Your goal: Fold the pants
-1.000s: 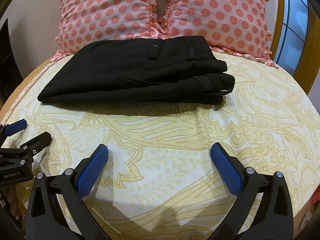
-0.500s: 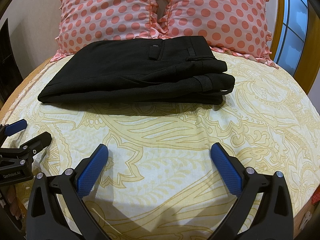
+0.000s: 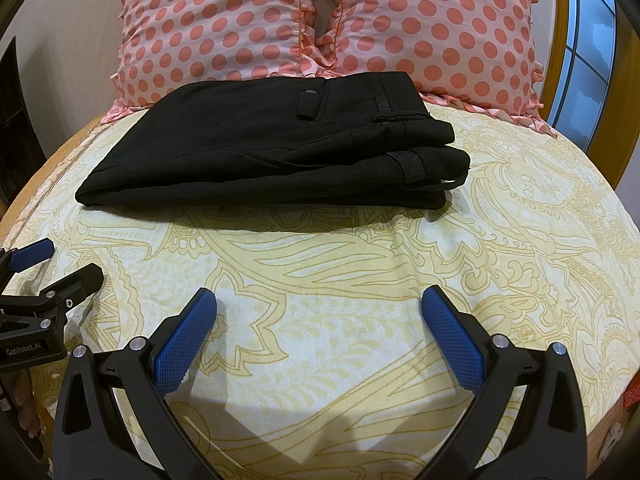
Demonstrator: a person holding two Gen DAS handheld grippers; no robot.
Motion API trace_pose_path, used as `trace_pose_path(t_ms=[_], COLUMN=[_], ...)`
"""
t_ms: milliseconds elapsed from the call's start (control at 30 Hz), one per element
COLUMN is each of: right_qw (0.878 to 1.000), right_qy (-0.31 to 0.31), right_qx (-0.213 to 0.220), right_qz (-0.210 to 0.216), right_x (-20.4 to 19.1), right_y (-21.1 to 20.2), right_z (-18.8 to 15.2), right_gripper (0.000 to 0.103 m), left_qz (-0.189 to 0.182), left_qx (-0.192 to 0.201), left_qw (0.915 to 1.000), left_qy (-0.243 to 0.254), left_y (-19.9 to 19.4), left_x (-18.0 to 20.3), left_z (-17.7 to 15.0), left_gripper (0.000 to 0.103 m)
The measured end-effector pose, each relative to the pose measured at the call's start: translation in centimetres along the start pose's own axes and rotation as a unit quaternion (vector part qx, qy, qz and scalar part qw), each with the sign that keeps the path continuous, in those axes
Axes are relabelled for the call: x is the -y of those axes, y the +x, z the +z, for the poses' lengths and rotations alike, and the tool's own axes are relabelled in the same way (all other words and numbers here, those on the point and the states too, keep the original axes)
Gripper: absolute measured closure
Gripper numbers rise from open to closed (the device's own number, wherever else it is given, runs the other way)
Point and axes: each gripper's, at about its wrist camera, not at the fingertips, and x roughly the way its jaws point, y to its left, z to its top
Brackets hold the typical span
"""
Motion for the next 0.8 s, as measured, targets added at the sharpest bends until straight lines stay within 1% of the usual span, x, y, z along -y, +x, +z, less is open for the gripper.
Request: trace_pose_path(t_ms=[433,800], right_qw=[1.000,1.000], right_qy=[0.000,0.000], right_qx=[0.000,0.000], right_qz=[0.000,0.000], right_x=[0.02,0.02], right_y=[0.02,0.04], right_z=[-0.03,-0.01], right_gripper=[0.001,0.001], left_qz=[-0.002,-0.003], left_qx=[-0.017,-0.017], left_qw=[0.9999,0.9998], left_qy=[0.002,0.003], left_y=[0.08,0.06], left_x=[-0.15,-0.20], left_z=[0.05,0.05], left_gripper=[0.002,0.002])
